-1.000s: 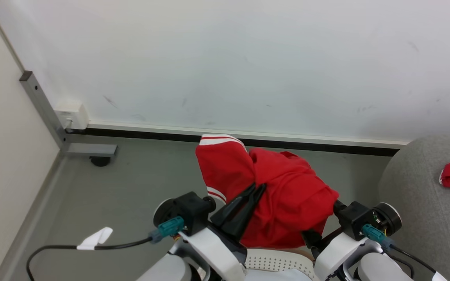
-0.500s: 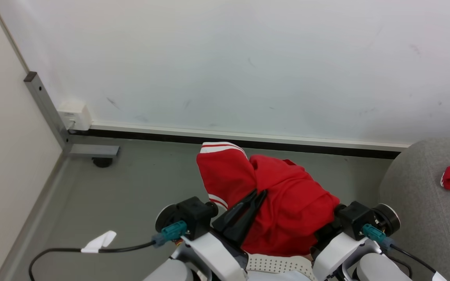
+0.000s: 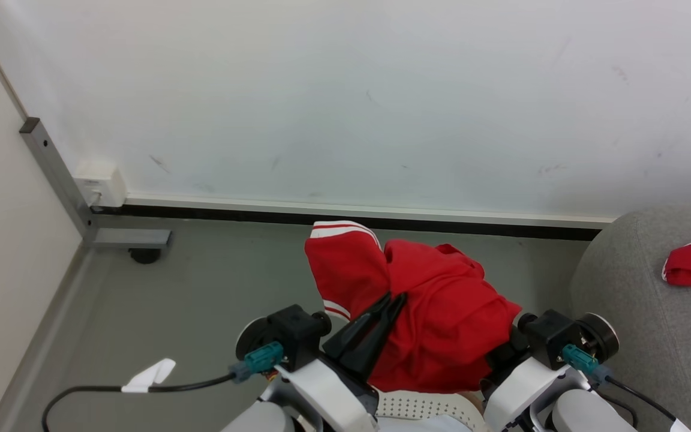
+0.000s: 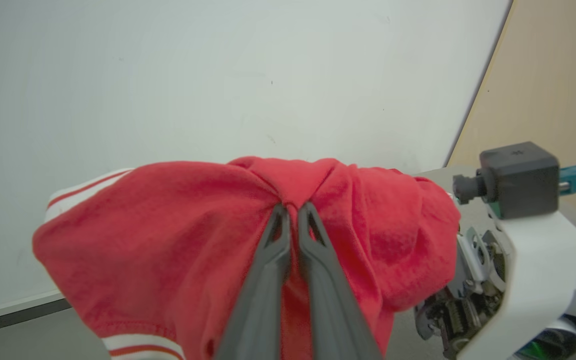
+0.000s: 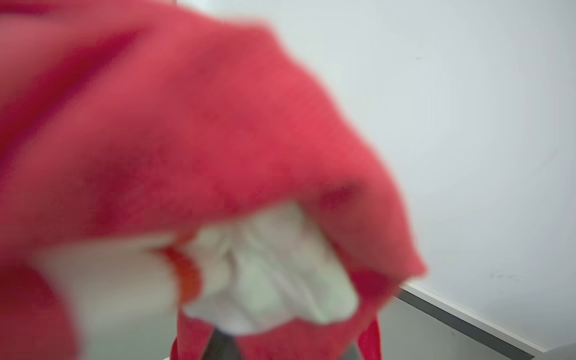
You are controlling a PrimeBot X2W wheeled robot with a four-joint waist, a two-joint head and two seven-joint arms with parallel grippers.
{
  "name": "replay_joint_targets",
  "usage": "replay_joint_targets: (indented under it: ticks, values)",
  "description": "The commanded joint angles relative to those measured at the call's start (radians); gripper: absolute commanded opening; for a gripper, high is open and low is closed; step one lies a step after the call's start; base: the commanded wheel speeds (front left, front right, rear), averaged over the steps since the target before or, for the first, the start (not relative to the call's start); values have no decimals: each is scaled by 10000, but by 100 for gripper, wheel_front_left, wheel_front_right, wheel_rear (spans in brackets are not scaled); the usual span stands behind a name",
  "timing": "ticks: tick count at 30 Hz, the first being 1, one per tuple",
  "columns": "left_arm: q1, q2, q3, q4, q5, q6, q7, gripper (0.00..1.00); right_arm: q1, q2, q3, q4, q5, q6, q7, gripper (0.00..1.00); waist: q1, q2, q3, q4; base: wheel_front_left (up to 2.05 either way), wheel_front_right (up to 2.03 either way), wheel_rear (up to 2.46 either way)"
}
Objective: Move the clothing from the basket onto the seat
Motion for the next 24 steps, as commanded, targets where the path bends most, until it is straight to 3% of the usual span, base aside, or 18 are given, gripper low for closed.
replay_joint_targets:
  ticks: [1,11,22,24]
  values:
    - [100,68,32,-36,-93,15,-69,0,139,-47,-62,-61,101,-6,1,0,0,-1,4,-19,0,0,0]
    - [141,104,74,-111,-225,27,-114,0,257,-133,-476,-349,239,-6,1,0,0,-1,71,-225,0,0,0]
    - [121,165,49,-207,-283,59,-144,0,360,-96,-921,-803,576,-6,1,0,0,-1,204,-952,0,0,0]
    - [122,161,19,-250,-299,0,-181,69,388,-104,-1044,-929,622,-6,1,0,0,-1,228,-1156,0,0,0]
